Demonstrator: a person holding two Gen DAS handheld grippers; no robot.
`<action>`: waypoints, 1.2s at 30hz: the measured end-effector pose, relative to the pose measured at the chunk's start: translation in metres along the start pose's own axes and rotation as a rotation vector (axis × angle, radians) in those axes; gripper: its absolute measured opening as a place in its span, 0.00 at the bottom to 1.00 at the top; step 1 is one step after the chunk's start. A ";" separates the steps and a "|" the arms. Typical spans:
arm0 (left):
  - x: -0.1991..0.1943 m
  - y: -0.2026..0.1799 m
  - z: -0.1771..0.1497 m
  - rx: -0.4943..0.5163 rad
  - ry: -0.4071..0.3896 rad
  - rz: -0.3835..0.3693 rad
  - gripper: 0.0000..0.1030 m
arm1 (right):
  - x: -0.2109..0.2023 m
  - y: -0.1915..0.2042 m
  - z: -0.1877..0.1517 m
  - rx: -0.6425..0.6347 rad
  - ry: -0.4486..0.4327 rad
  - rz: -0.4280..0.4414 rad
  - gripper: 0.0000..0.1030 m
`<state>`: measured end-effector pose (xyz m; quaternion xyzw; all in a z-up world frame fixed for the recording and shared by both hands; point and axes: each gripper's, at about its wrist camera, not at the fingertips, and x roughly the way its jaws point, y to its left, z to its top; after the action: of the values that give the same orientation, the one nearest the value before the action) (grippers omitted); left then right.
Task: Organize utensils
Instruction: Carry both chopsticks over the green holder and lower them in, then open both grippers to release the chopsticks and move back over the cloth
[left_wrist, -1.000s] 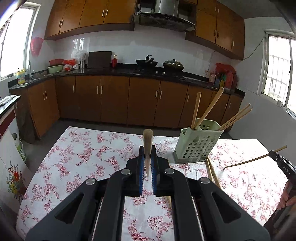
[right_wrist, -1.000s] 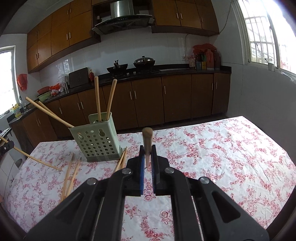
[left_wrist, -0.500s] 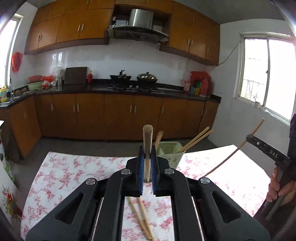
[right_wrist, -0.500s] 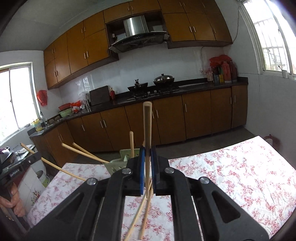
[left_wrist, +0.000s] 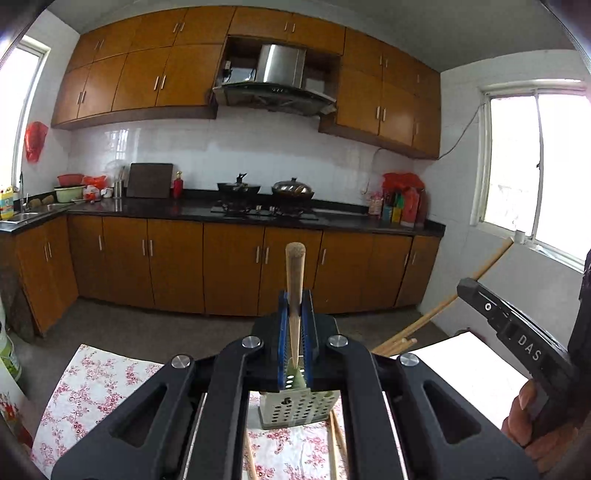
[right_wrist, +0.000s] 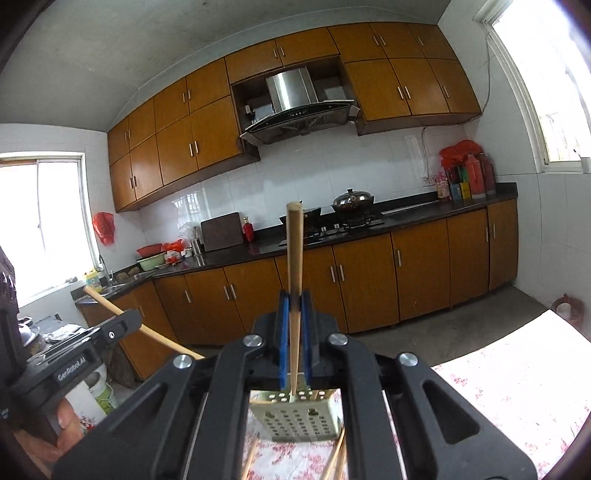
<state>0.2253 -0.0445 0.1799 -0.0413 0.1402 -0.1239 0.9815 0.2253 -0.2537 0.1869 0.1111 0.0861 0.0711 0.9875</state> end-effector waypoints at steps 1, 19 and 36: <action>0.006 0.001 -0.002 -0.002 0.010 0.004 0.07 | 0.008 0.003 -0.001 -0.005 0.005 -0.006 0.07; 0.047 0.012 -0.027 -0.036 0.170 -0.037 0.09 | 0.083 0.002 -0.033 -0.011 0.157 -0.051 0.11; -0.011 0.032 -0.025 -0.073 0.071 -0.013 0.36 | 0.007 -0.016 -0.057 -0.038 0.123 -0.094 0.25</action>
<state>0.2153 -0.0115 0.1550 -0.0736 0.1792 -0.1265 0.9729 0.2230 -0.2558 0.1270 0.0834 0.1504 0.0330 0.9845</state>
